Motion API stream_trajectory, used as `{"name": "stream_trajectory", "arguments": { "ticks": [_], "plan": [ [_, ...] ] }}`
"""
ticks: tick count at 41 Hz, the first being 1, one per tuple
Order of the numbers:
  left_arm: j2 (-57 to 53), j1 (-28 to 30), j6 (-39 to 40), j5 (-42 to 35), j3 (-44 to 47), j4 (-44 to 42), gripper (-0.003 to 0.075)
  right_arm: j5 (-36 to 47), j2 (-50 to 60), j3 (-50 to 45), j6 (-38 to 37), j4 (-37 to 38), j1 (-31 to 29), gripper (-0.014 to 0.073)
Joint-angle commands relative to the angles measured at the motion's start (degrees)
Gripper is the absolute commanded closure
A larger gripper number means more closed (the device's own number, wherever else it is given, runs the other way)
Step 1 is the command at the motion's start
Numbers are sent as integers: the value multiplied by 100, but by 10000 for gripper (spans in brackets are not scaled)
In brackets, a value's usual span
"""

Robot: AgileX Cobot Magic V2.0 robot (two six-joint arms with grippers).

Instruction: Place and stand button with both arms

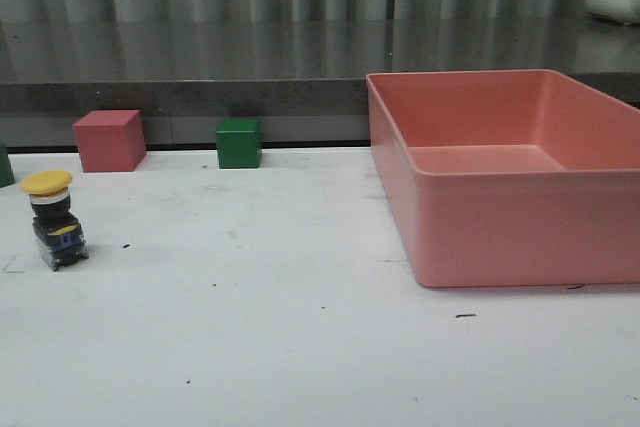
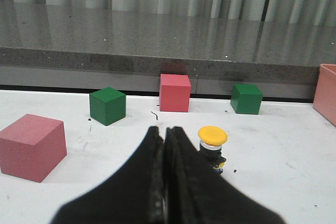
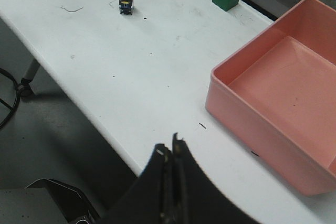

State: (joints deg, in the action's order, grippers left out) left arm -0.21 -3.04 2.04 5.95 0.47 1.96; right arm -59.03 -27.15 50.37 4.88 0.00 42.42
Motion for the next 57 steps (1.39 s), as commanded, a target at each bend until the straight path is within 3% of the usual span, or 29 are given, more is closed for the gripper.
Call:
{"name": "stream_trajectory", "arguments": {
  "ticks": [1, 6, 11, 25, 31, 41, 57],
  "plan": [
    [-139, 20, 13, -437, 95, 13, 740, 371, -19, 122, 42, 0, -24, 711],
    [-139, 20, 13, -437, 95, 13, 740, 404, 63, 31, 42, 36, -76, 711],
    [-128, 20, 13, -440, 95, 13, 740, 982, 363, -431, 42, 36, -720, 711],
    [-128, 20, 13, -440, 95, 13, 740, 4828, 1615, -3186, 42, 36, -3197, 711],
    [-128, 20, 13, -440, 95, 13, 740, 5697, 2171, -4224, 42, 36, -3838, 711],
    [-128, 20, 13, -440, 95, 13, 740, 5963, 2876, -4986, 42, 0, -4405, 711],
    [-128, 20, 13, -440, 95, 13, 740, 6090, 2881, -5178, 42, -200, -4426, 711]
  ]
}}
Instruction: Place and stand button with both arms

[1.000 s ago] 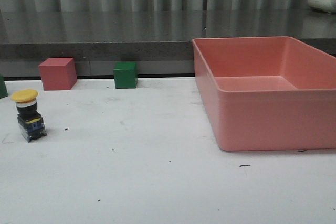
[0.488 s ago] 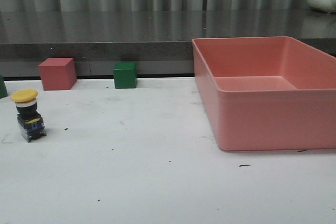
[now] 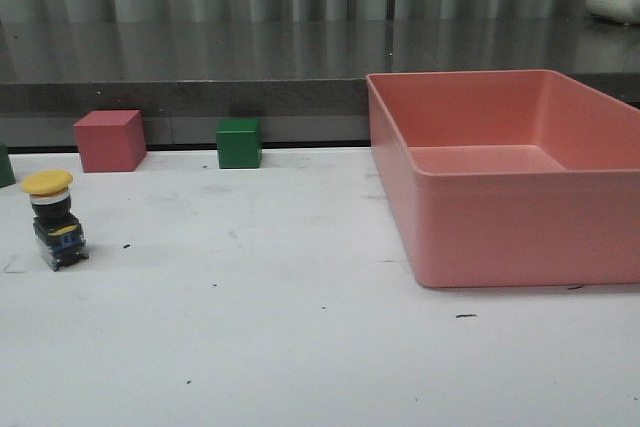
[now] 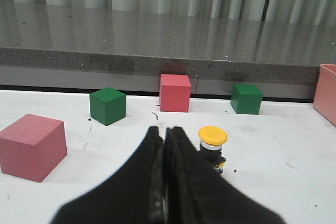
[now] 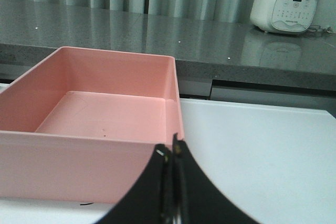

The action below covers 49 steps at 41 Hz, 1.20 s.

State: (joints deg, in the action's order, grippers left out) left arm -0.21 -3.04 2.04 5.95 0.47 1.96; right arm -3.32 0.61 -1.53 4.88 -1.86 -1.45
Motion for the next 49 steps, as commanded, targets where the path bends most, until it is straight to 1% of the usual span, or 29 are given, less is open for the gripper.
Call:
{"name": "stream_trajectory", "arguments": {
  "ticks": [1, 18, 24, 26, 31, 36, 49],
  "plan": [
    [-128, 20, 13, -440, 95, 13, 740, 513, 105, 12, 42, -14, -39, 711],
    [-128, 20, 13, -440, 95, 13, 740, 578, 105, 12, 7, -14, 26, 711],
    [-128, 20, 13, -440, 95, 13, 740, 711, 110, 12, -529, -1, 286, 711],
    [-128, 20, 13, -440, 95, 13, 740, 743, 110, 12, -680, 125, 287, 711],
    [-128, 20, 13, -440, 95, 13, 740, 737, 110, 12, -1078, 142, 287, 711],
    [-128, 20, 13, -440, 95, 13, 740, 737, 110, 12, -1078, 352, 287, 711],
    [-128, 20, 13, -440, 95, 13, 740, 716, 103, 12, -1078, 358, 287, 711]
  ]
}}
